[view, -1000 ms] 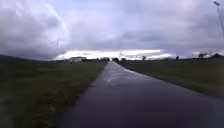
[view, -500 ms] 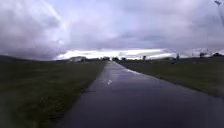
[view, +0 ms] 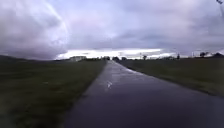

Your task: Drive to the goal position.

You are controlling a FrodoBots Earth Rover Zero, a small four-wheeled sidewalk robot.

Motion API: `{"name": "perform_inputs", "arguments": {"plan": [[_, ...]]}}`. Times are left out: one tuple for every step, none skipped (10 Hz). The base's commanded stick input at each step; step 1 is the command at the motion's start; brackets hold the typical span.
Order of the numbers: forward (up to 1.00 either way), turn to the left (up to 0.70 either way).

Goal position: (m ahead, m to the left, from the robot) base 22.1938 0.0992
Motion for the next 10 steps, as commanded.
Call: {"name": "perform_inputs", "arguments": {"plan": [[0.70, 0.00], [0.70, 0.00], [0.70, 0.00], [0.70, 0.00], [0.70, 0.00], [0.70, 0.00], [0.70, 0.00], [0.70, 0.00], [0.70, 0.00], [0.70, 0.00]]}}
